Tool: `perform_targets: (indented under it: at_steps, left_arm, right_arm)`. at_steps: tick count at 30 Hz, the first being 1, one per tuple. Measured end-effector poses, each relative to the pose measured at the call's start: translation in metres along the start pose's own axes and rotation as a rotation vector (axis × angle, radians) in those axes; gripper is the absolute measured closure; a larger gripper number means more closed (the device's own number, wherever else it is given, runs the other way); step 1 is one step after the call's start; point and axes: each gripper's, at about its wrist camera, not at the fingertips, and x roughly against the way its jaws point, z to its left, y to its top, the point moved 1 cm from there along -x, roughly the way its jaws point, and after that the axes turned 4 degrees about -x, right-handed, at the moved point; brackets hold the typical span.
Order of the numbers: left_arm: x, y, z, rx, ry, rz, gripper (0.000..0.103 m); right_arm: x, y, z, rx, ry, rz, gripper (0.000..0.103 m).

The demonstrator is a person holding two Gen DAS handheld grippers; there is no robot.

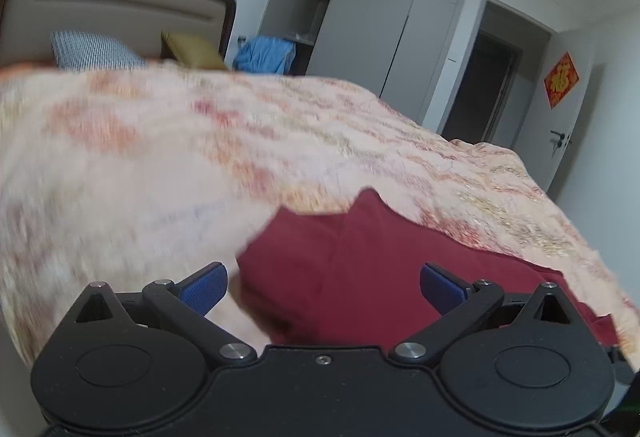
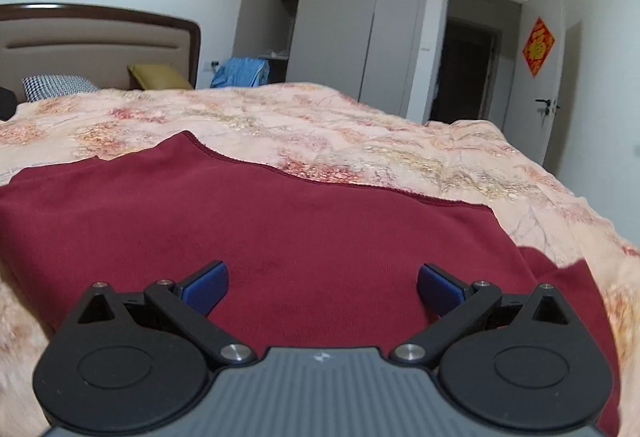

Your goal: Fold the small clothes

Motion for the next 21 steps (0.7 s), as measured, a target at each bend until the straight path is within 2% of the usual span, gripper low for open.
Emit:
perform_targets:
  at_steps: [4,8,13,17,21]
  left_arm:
    - [-0.005,-0.023,0.006,0.105,-0.026,0.065,0.001]
    - [-0.017,-0.039,0.012,0.212,-0.122,0.148,0.001]
    - [-0.033,-0.038,0.006,0.239,-0.192,0.141,0.001]
    - [-0.059,-0.038,0.010,0.273,-0.144,0.184,0.001]
    - [-0.060,-0.042,0.010,0.243,-0.142,0.147,0.001]
  right_arm:
    - [0.004,-0.009,0.004,0.020,-0.016,-0.040,0.000]
    - [0.003,-0.010,-0.003,-0.016,0.022,-0.039,0.000]
    - [0.003,-0.011,-0.012,-0.069,0.064,-0.029,0.000]
    - [0.003,-0.011,-0.012,-0.061,0.055,-0.034,0.000]
    - [0.004,-0.011,-0.012,-0.060,0.054,-0.034,0.000]
